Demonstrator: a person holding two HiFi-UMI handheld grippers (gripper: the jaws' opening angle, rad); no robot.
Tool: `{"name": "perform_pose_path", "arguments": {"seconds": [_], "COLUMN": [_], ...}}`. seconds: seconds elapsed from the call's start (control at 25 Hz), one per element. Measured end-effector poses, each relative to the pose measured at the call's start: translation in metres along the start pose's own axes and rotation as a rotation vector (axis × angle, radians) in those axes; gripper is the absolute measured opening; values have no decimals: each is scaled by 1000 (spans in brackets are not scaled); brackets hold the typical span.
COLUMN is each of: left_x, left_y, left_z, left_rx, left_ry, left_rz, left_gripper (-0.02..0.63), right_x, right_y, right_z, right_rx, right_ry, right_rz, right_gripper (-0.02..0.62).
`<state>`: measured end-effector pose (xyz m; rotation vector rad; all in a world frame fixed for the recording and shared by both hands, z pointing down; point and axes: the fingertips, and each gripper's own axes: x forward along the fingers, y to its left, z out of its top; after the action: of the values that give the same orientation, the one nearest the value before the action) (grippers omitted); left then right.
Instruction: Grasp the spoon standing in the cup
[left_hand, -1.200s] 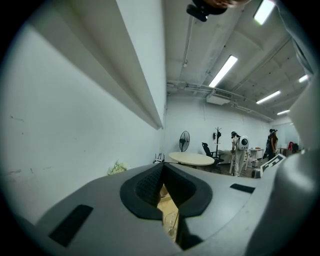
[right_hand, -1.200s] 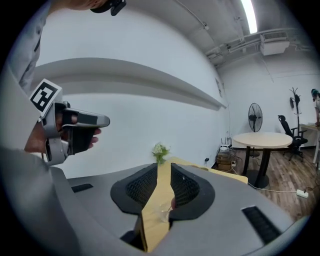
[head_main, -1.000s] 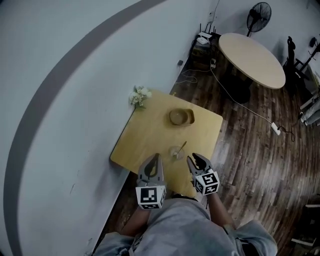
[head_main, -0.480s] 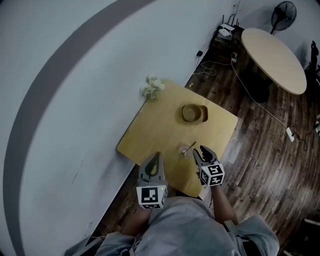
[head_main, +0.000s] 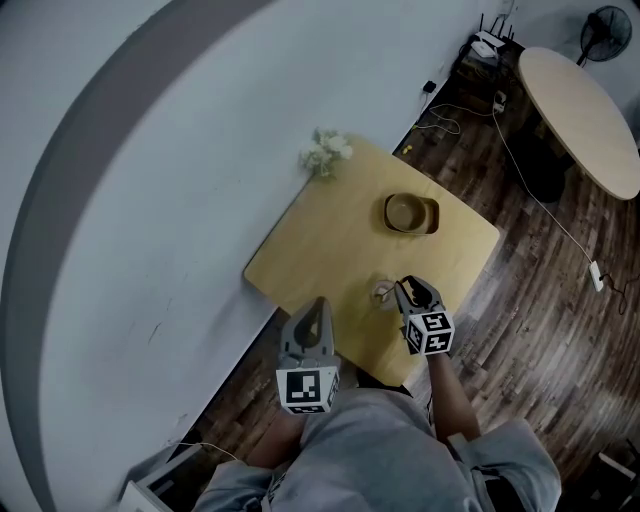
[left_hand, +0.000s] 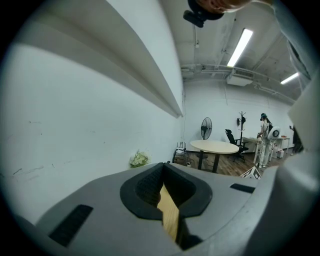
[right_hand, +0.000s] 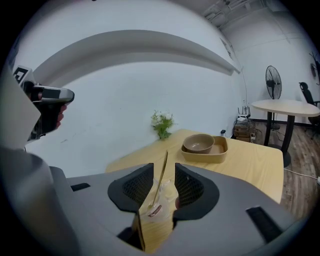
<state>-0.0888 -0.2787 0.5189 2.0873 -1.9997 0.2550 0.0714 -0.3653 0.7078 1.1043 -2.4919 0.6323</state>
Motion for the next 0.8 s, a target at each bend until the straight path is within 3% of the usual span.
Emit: {"name": "perform_pose_path", "arguments": {"seconds": [0.24, 0.4, 0.52, 0.8], "left_x": [-4, -8, -12, -24], "left_y": [7, 11, 16, 23], "left_z": [-4, -5, -4, -2], "left_rx": [-8, -11, -14, -16], "left_ry": [10, 15, 9, -14], "left_rz": [23, 30, 35, 7], "left_gripper": [2, 2, 2, 2], "right_x": [11, 14, 13, -5], "right_y": [3, 4, 9, 21], "right_z": [-13, -9, -3, 21], "right_rx": [5, -1, 2, -7], "right_ry": [30, 16, -12, -76], "right_rz": [9, -11, -22, -63], "right_gripper": [118, 28, 3, 2]}}
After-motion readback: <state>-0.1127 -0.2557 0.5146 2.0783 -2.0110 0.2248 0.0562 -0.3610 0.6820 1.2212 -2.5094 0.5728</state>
